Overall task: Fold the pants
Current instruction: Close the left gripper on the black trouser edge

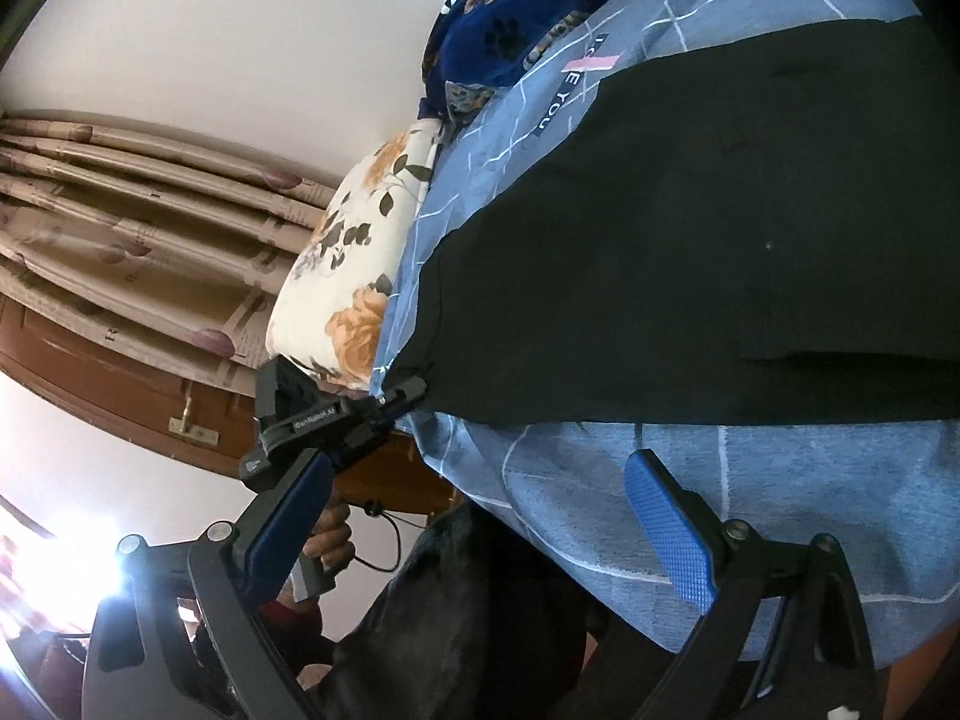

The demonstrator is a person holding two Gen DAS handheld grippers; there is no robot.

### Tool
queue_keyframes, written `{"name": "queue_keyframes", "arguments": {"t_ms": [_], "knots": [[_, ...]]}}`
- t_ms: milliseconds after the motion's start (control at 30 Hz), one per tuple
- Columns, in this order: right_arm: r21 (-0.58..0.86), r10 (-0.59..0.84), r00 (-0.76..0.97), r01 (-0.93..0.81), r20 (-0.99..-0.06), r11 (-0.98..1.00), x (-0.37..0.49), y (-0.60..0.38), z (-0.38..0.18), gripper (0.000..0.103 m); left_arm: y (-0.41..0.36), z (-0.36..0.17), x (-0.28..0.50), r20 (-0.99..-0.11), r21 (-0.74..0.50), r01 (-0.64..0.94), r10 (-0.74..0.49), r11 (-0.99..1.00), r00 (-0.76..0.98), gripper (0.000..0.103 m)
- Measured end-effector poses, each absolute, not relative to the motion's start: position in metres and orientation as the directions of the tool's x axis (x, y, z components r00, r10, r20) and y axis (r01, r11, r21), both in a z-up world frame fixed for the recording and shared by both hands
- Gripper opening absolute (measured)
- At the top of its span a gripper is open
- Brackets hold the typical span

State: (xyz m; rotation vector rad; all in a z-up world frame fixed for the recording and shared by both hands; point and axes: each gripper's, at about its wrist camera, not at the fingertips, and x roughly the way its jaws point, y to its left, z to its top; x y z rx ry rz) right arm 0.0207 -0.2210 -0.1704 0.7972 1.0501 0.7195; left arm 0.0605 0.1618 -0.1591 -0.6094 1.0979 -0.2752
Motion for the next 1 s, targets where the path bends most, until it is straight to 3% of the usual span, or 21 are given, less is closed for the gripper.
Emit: {"name": "queue_keyframes", "arguments": {"t_ms": [133, 333, 633, 1000], "knots": [[0.835, 0.822, 0.325, -0.142, -0.468, 0.532, 0.021, -0.217, -0.170, 0.098, 0.150, -0.139, 0.070, -0.738, -0.515, 0.013, -0.452, 0.857, 0.501, 0.013], [0.838, 0.819, 0.329, -0.126, -0.469, 0.531, 0.022, -0.221, -0.173, 0.098, 0.173, -0.190, 0.057, -0.749, -0.607, -0.124, -0.512, 0.785, 0.422, 0.012], [0.839, 0.824, 0.317, -0.132, -0.469, 0.528, 0.022, -0.217, -0.176, 0.098, 0.177, -0.187, 0.060, -0.723, -0.642, -0.134, -0.538, 0.755, 0.432, 0.014], [0.854, 0.828, 0.326, -0.103, -0.456, 0.510, 0.025, -0.225, -0.180, 0.098, 0.168, -0.179, 0.045, -0.742, -0.588, -0.171, -0.443, 0.790, 0.503, 0.021]]}}
